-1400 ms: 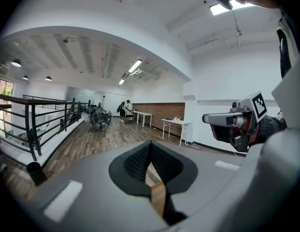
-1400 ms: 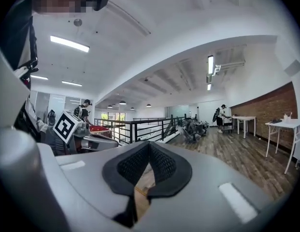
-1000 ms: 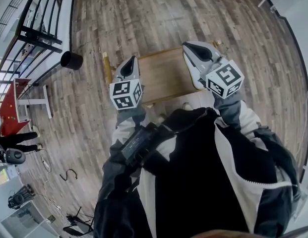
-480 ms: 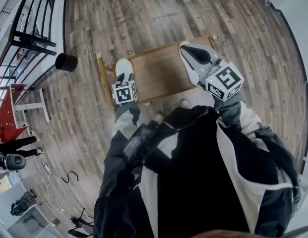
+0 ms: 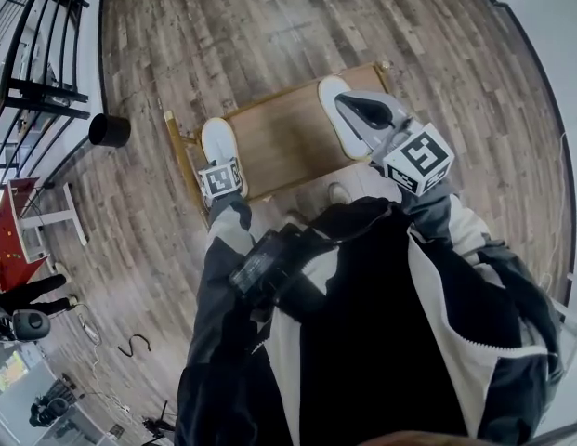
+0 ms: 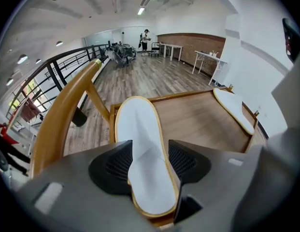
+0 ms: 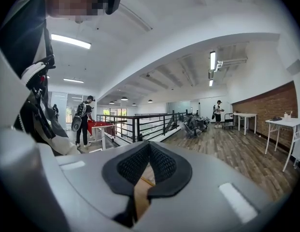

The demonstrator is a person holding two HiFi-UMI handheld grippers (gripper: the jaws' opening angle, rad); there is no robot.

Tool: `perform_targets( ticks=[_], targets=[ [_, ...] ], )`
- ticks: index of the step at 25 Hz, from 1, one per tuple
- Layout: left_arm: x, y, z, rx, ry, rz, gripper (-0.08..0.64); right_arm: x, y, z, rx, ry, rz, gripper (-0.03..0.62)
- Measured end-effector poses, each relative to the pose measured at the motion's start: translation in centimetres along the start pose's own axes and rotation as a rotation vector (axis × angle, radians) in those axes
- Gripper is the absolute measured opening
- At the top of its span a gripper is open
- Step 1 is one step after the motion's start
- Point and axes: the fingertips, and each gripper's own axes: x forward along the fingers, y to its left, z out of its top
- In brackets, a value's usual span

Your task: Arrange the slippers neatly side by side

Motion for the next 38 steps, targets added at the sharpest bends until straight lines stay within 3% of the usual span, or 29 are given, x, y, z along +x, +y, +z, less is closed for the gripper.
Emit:
perform_targets(
  ticks=[5, 11, 16, 21, 30, 38],
  targets=[
    [1.3, -0.4, 0.4, -0.017, 0.007, 0.000, 0.226, -0.7, -0.7, -0.9, 0.012, 0.023, -0.021, 0.003],
    [2.2, -0.4, 0.6, -0.027, 0.032, 0.011, 0.029, -1.3, -1.8, -0.8, 0.019, 0.032, -0.059, 0.003],
    [2.2, -0.4, 0.5, -0.031, 0.033, 0.017, 0.021, -1.3, -1.9, -1.1, 0.016, 0.038, -0.054, 0.003],
    [1.4, -0.7, 1.1, -0.096, -0.014, 0.009, 0.021, -1.0, -1.9, -1.1, 0.016, 0.040, -0.039, 0.003],
    [-2.2, -4.6, 7.6, -0.125, -0.225, -0.069, 0.023, 0.0, -1.1, -1.1, 0.005, 0.025, 0.018, 0.003],
    [-10.4, -6.9, 17.0, -0.118, -0.506, -0.113, 0.023, 0.3, -0.3, -0.6, -0.002, 0.008, 0.035, 0.003]
  ],
)
